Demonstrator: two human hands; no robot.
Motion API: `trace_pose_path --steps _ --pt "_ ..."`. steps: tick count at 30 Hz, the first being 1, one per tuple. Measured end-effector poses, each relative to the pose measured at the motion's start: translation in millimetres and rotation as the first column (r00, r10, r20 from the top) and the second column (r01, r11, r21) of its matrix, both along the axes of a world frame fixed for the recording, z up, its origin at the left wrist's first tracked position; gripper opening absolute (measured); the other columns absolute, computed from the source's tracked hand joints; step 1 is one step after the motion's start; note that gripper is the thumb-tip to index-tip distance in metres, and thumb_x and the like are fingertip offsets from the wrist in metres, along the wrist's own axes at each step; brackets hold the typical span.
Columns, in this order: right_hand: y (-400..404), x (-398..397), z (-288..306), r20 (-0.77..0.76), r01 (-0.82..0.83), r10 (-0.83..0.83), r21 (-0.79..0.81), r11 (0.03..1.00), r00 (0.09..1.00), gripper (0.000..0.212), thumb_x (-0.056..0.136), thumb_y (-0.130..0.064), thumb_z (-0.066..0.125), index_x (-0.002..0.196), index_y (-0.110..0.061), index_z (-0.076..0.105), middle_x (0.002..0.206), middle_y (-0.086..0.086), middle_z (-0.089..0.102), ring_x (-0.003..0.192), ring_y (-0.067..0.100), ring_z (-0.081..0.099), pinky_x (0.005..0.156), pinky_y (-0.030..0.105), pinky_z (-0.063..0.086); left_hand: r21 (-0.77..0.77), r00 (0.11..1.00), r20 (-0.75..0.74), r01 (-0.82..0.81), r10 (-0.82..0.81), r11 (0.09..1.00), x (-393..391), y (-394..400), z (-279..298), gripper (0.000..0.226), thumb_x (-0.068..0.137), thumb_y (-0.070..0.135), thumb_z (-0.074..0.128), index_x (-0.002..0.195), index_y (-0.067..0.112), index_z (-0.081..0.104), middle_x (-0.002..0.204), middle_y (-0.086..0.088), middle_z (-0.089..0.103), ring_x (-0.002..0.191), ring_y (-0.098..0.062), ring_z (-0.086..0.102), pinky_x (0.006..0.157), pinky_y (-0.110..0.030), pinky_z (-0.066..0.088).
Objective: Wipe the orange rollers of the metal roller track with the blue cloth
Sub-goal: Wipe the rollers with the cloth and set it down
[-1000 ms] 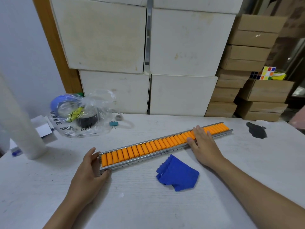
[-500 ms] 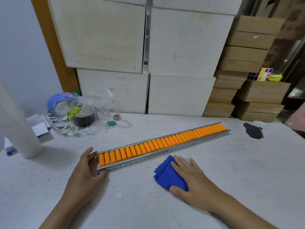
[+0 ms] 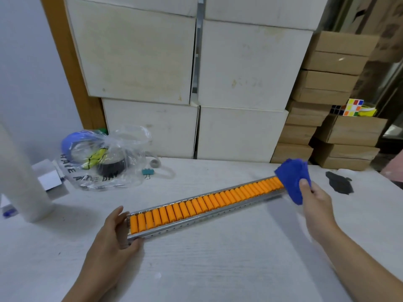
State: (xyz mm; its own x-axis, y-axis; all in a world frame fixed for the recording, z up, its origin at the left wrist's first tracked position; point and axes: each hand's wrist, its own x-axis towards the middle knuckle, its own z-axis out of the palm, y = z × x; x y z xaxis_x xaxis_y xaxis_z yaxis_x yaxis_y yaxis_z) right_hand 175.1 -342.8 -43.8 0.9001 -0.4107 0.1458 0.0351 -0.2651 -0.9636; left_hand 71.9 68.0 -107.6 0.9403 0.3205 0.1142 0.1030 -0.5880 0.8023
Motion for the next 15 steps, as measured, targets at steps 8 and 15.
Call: trace_pose_path --steps 8,15 --pt "-50.2 85.4 -20.4 -0.181 0.052 -0.211 -0.629 0.775 0.961 0.042 0.100 -0.033 0.031 0.107 -0.002 0.057 0.081 0.018 0.059 0.075 0.032 0.053 0.067 0.039 0.042 -0.013 1.000 0.012 -0.014 0.015 1.000 -1.2 -1.2 2.2 0.086 0.067 0.015 0.079 0.139 0.028 0.033 0.127 0.010 0.055 0.119 -0.016 0.052 0.096 -0.038 0.042" --pt "-2.4 67.2 -35.6 -0.156 -0.029 -0.109 -0.688 0.726 0.982 0.037 0.099 -0.031 0.035 0.115 -0.006 0.058 0.118 0.023 0.060 0.111 0.041 0.051 0.084 0.044 0.043 -0.070 1.000 0.026 0.002 0.000 0.998 -2.5 -2.6 5.8 0.086 0.069 0.010 0.077 0.140 0.026 0.030 0.124 0.012 0.053 0.116 -0.011 0.051 0.087 -0.029 0.039"
